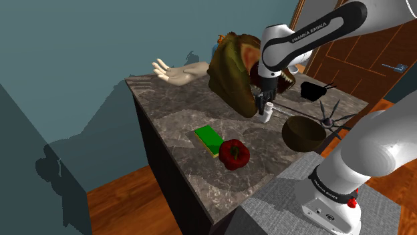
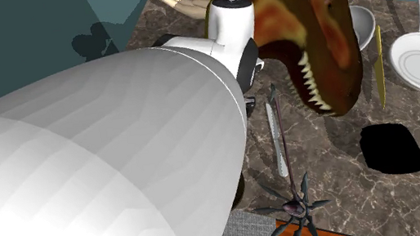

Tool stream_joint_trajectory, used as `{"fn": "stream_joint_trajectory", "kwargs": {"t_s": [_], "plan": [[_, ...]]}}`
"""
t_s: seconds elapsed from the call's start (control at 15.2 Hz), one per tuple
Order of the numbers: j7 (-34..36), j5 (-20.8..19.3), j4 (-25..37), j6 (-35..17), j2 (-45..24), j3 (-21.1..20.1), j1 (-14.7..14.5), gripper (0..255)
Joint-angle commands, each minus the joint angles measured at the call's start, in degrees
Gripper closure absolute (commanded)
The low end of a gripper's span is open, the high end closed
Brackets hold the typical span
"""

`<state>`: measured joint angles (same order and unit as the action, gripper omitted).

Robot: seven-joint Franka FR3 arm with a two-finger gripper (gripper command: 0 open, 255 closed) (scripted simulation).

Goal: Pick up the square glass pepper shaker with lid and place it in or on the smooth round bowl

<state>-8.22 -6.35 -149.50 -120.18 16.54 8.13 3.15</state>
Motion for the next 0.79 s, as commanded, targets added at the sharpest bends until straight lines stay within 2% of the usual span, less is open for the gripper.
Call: {"fn": "stream_joint_trajectory", "kwargs": {"t_s": [0.0, 0.26, 0.73], "plan": [[0.11, -0.21, -0.04, -0.95, -0.32, 0.24, 0.21, 255], [0.03, -0.26, -0.11, -1.1, -0.39, 0.26, 0.31, 255], [-0.1, -0.17, 2.6, 5.24, 3.25, -0.11, 0.34, 255]]}}
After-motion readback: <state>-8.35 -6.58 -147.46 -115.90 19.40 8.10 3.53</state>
